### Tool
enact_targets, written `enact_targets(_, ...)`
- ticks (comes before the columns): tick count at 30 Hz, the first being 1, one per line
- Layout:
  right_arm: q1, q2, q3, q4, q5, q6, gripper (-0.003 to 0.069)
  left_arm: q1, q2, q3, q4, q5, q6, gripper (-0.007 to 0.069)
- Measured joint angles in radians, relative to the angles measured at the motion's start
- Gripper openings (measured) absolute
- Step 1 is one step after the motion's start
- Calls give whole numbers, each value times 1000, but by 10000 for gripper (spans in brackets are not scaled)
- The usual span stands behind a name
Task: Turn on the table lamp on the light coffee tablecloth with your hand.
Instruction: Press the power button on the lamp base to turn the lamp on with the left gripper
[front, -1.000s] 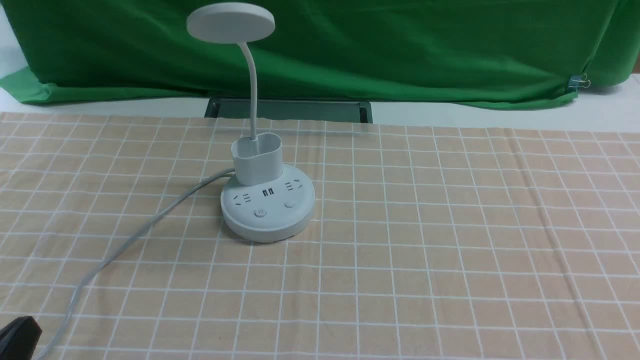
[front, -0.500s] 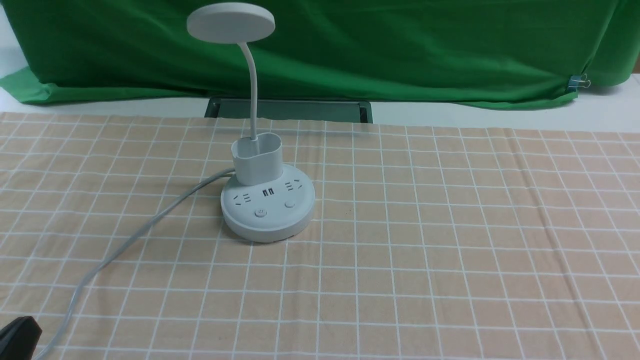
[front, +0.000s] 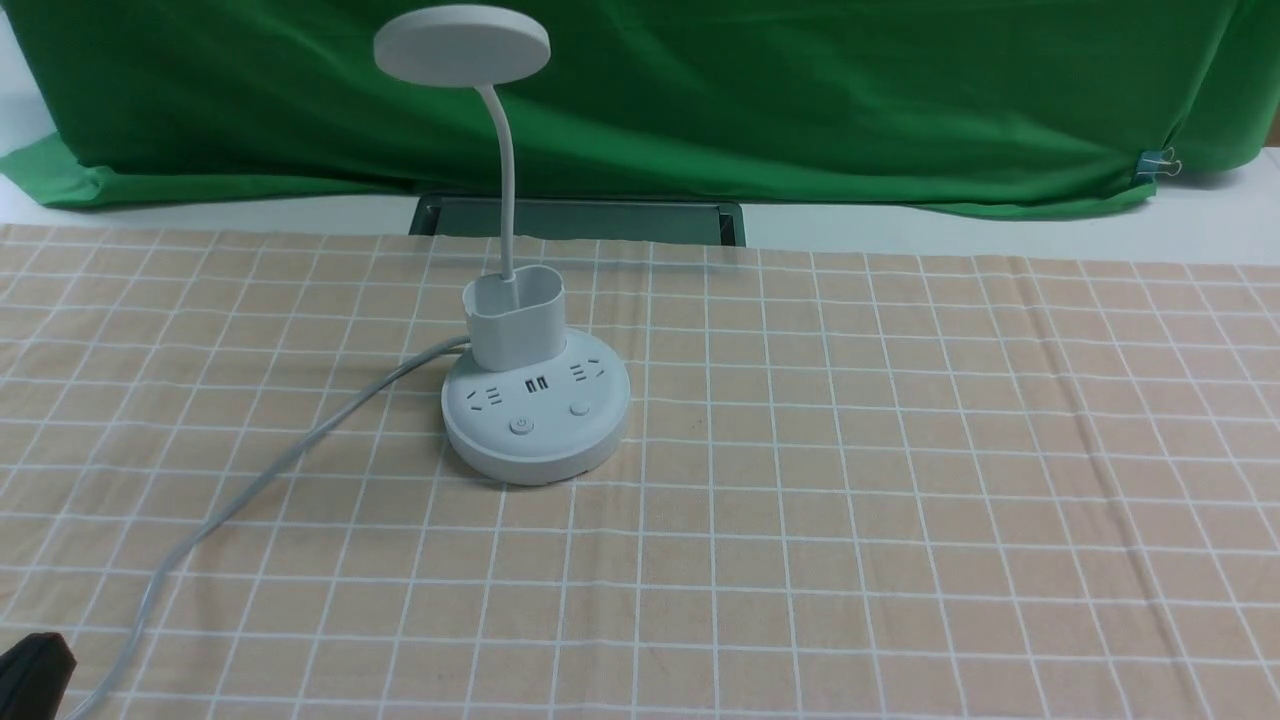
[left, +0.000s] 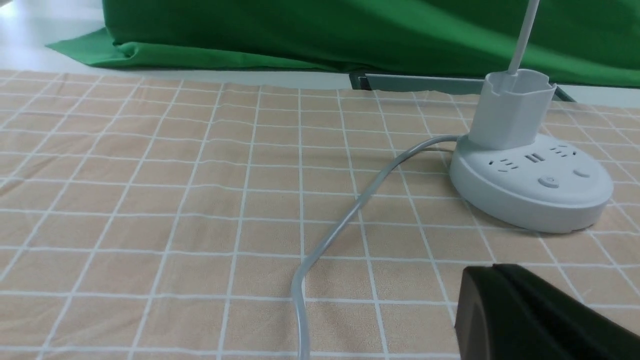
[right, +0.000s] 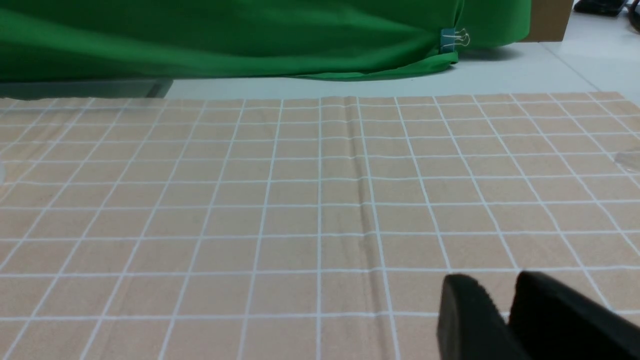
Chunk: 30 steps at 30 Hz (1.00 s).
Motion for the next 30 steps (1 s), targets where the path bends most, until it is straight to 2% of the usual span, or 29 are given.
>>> enact_targets(12,0,0,0,0,-1,0,230,0,0,0,20,-29,2,1)
enact_targets(14,0,0,0,0,-1,0,234,0,0,0,21,-95,2,1)
enact_targets(19,0,0,0,0,-1,0,235,0,0,0,24,-416,3,1)
enact_targets(20,0,0,0,0,-1,0,235,0,0,0,26,-416,3,1)
enact_targets(21,0,0,0,0,-1,0,235,0,0,0,36,-509,6,1)
enact_targets(26,0,0,0,0,-1,0,237,0,0,0,96,-756,13,1)
enact_targets(30,0,0,0,0,-1,0,238,0,0,0,116,-913,-76,1)
